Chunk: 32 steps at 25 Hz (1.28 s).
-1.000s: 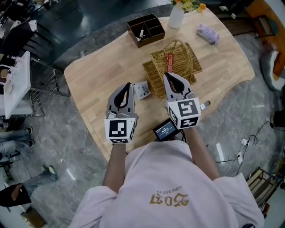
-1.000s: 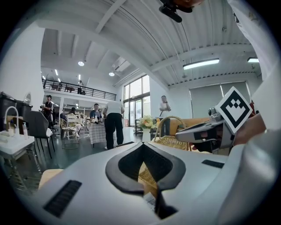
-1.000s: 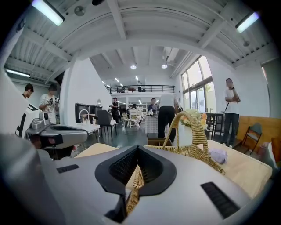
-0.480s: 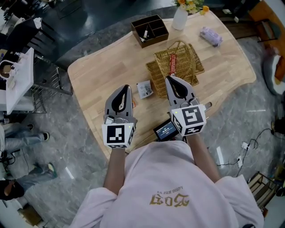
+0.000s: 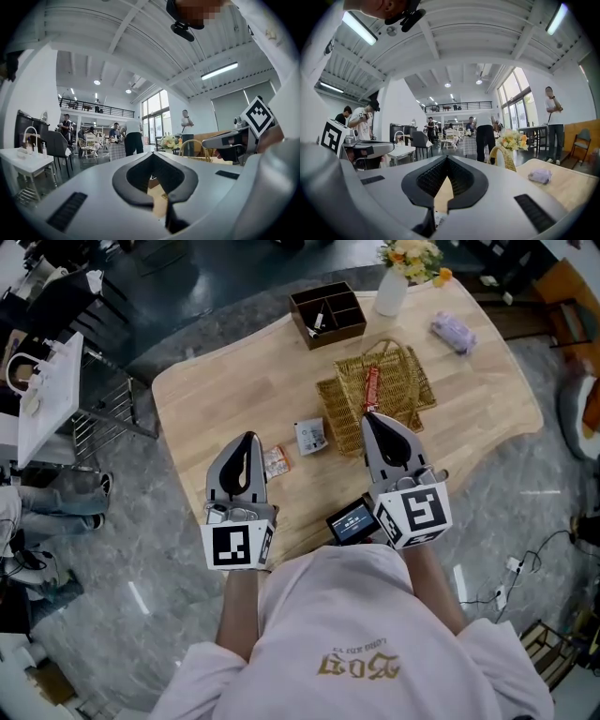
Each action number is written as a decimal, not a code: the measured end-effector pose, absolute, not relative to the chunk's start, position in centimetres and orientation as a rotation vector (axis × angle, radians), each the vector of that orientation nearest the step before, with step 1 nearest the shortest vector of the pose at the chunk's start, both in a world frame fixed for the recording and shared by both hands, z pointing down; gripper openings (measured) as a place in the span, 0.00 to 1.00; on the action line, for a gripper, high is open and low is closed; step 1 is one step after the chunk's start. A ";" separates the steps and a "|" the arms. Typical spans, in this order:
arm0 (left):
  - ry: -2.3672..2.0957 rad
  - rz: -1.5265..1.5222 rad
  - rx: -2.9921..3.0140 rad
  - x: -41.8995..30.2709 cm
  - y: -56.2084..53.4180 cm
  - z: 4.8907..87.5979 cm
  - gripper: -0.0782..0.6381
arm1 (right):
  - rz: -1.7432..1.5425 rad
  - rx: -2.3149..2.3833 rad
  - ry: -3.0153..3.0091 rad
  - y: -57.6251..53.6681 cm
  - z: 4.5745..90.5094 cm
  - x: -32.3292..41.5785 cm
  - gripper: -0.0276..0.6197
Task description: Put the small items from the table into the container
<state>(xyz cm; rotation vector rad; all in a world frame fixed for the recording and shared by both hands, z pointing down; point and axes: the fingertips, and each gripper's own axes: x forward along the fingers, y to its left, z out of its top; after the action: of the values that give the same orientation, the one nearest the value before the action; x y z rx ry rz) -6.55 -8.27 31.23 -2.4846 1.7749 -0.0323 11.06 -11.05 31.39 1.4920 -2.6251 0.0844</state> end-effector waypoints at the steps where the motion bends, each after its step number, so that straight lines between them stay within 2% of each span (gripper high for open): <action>1: 1.778 -0.025 -2.478 -6.6 -8.1 30.9 0.12 | 0.095 1.493 -2.637 -11.0 31.2 11.2 0.07; 13: 1.787 0.104 -2.387 -7.7 -6.3 26.5 0.12 | 0.045 1.488 -2.800 -9.9 27.2 11.4 0.07; 32: 1.767 0.077 -2.421 -7.4 -6.7 27.3 0.12 | 0.092 1.344 -2.935 -8.8 26.8 9.0 0.07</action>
<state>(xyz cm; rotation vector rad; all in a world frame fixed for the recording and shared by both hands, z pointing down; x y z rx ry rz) -7.41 -6.74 27.25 -2.4208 1.7669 0.0769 9.05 -8.83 26.78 1.3443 -2.9352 0.0916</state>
